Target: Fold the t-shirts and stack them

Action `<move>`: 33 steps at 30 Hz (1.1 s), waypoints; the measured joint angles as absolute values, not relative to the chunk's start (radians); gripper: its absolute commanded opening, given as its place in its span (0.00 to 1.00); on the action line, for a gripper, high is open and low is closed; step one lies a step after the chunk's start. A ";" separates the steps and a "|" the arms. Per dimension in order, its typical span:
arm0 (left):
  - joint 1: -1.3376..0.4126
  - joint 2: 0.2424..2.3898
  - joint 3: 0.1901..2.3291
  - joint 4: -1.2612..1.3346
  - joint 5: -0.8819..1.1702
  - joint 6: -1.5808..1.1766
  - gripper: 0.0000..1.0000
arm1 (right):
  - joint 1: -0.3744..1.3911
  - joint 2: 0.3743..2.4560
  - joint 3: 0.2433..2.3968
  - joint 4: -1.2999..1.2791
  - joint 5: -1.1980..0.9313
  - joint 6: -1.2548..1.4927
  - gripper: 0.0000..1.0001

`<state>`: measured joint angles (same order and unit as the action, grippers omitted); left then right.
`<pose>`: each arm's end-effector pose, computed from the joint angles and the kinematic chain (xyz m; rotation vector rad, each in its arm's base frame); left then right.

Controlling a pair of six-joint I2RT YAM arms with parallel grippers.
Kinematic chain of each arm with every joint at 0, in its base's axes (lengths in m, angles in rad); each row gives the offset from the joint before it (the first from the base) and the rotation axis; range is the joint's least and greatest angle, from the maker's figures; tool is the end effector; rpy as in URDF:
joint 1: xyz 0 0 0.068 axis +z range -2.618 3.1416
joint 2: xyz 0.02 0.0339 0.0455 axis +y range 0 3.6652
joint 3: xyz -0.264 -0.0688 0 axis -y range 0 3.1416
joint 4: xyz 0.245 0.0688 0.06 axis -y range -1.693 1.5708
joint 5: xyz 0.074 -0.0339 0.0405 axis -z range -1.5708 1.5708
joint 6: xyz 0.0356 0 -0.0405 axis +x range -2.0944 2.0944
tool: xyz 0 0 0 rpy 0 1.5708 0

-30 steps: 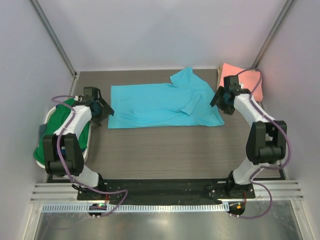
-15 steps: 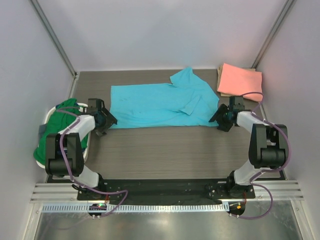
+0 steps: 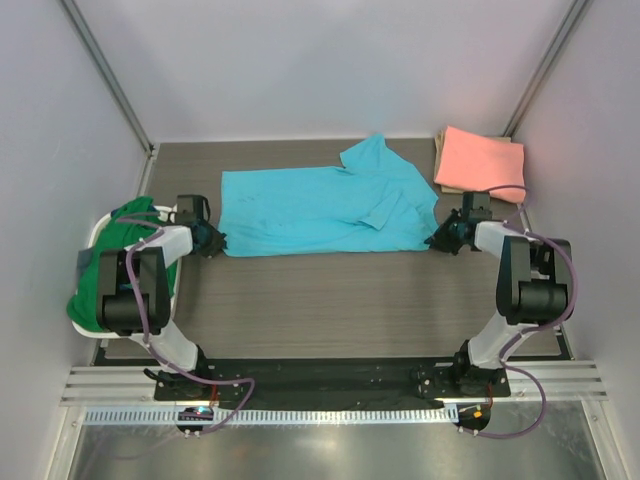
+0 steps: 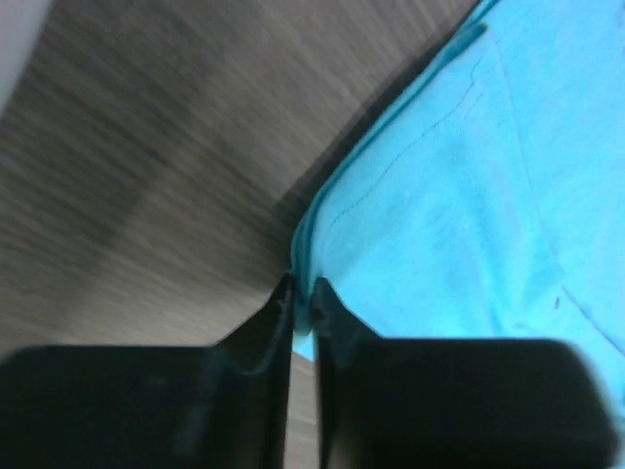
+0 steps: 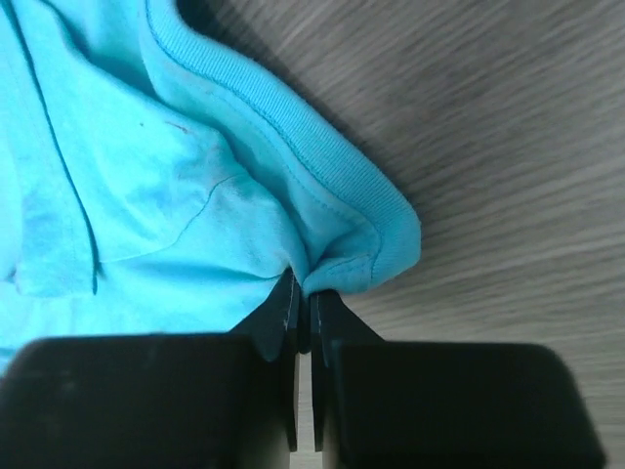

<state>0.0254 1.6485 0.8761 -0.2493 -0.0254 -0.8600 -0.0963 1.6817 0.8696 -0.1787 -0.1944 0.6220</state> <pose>0.3149 0.0089 0.1552 -1.1294 2.3605 -0.2683 0.3202 -0.0240 0.1482 0.8417 2.4567 0.4457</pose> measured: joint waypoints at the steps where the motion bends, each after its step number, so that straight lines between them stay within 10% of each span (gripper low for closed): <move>1: 0.029 1.659 0.883 -0.245 -0.017 -0.863 0.00 | -0.097 1.686 0.870 -0.172 -0.202 0.628 0.01; 11: 0.039 1.565 0.995 -0.382 -0.035 -0.862 0.00 | -0.101 1.574 1.019 -0.292 -0.178 0.619 0.01; 26: 0.060 1.139 0.569 -0.526 -0.033 -0.887 0.02 | -0.244 1.281 0.585 -0.406 -0.171 0.631 0.01; 33: 0.060 0.970 0.569 -0.577 -0.031 -0.889 0.29 | -0.255 1.055 0.545 -0.488 -0.146 0.651 0.18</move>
<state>0.0597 0.9703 0.5690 -0.5774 -0.0315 -0.8890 -0.2554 1.0546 0.5449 -0.4881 -0.1463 0.6514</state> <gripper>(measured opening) 0.143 0.076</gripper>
